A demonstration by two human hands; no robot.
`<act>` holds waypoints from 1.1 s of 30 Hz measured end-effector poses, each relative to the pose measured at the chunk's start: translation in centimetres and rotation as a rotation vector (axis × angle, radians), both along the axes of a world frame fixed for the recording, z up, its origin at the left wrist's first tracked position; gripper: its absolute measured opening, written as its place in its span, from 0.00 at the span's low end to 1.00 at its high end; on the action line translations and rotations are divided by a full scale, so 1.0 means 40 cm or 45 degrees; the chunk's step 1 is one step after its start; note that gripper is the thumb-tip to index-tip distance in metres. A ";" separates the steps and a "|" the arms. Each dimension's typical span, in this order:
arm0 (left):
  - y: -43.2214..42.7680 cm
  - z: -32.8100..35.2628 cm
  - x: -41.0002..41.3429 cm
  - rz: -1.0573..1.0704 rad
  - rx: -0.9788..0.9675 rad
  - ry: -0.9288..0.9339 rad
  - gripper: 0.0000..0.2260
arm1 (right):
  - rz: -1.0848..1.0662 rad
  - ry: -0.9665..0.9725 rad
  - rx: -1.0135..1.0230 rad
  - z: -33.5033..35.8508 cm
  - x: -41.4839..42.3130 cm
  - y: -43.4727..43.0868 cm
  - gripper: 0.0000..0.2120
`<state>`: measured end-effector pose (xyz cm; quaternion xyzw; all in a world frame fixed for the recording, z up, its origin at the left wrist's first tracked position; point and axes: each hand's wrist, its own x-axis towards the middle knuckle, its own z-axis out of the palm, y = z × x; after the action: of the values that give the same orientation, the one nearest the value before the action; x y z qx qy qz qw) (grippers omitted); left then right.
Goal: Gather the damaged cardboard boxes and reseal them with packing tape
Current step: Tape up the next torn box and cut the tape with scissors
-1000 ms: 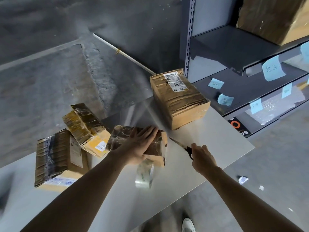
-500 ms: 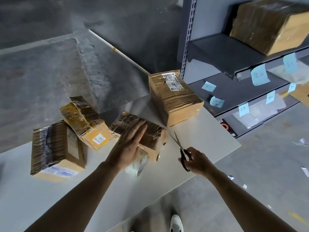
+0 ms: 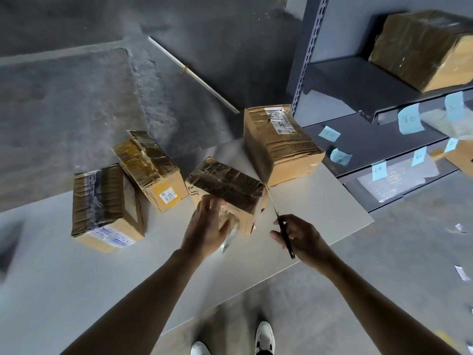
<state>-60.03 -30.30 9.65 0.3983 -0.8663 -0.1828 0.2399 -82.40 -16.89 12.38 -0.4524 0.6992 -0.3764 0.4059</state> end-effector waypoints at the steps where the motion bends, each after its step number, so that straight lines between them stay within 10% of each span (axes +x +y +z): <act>1: 0.000 -0.005 0.002 -0.001 0.028 -0.031 0.26 | 0.024 0.012 0.002 0.008 0.011 -0.007 0.11; 10: 0.039 -0.048 0.023 0.023 0.508 -0.240 0.30 | 0.288 0.094 0.233 0.004 0.073 -0.021 0.13; 33: 0.019 -0.058 0.031 -0.097 0.528 -0.373 0.33 | 0.347 0.012 0.784 0.017 0.013 -0.104 0.22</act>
<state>-58.78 -29.53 7.32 0.4283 -0.8501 -0.3058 0.0180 -81.87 -21.06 13.05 -0.3996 0.7151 -0.0875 0.5669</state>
